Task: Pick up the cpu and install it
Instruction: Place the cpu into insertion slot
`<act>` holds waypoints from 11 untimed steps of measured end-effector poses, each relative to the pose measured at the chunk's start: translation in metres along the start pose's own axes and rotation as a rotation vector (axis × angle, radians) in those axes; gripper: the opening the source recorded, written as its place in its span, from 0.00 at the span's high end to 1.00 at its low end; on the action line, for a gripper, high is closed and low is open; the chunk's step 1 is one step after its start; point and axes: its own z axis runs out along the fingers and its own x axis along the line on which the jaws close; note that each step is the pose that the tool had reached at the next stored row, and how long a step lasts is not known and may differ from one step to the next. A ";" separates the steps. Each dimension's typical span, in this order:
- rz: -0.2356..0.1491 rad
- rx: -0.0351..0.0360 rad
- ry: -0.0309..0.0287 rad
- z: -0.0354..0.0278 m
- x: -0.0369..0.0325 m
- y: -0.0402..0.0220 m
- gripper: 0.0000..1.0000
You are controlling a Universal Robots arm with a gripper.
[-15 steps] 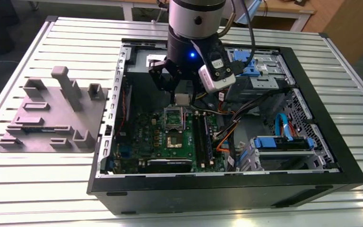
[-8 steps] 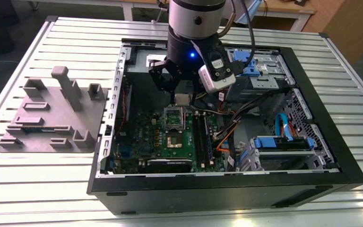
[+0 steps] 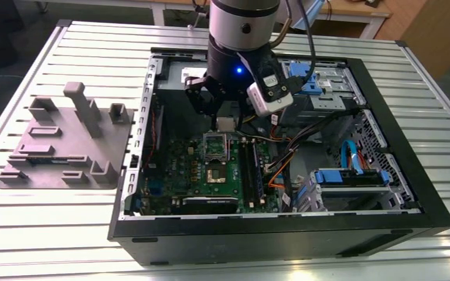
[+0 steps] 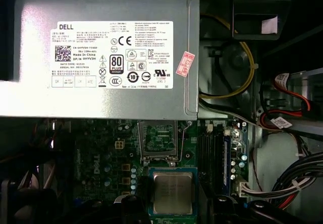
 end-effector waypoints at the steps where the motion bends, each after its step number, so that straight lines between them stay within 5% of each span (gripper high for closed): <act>1: 0.000 0.0001 0.0001 0.0000 0.0000 0.0000 0.53; 11: 0.000 -0.0001 0.0006 0.0048 -0.0001 -0.0028 0.53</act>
